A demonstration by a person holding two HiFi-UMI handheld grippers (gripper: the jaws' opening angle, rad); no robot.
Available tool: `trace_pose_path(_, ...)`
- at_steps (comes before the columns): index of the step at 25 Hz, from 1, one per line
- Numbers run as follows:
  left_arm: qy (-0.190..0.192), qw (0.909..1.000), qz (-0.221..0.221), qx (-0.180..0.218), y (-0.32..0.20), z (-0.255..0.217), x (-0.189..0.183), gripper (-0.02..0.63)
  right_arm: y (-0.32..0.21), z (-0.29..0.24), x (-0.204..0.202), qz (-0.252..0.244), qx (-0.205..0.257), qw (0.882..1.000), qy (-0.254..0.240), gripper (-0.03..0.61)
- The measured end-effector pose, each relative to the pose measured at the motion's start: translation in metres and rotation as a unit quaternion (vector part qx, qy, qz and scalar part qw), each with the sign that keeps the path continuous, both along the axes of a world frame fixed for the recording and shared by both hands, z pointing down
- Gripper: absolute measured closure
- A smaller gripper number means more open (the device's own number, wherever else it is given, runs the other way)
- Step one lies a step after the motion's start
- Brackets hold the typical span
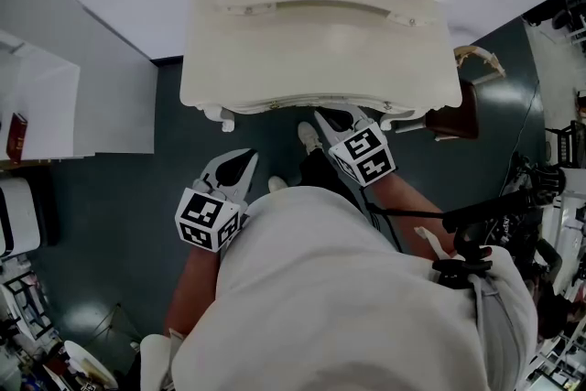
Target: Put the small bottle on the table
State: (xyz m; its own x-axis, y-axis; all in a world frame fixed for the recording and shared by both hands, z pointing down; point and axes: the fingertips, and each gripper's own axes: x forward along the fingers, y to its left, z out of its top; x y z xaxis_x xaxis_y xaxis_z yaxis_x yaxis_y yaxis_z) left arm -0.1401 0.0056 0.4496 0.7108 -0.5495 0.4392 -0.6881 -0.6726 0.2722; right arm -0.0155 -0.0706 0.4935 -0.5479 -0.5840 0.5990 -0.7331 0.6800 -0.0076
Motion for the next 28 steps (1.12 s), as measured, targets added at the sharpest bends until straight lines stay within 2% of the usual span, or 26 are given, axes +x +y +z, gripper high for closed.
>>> trace_pose_path(28,-0.004,0.9999,0.009,-0.004,0.016,0.004,-0.002,0.611,0.029,-0.013,-0.022,-0.030,0.018,0.999,-0.003,0.577)
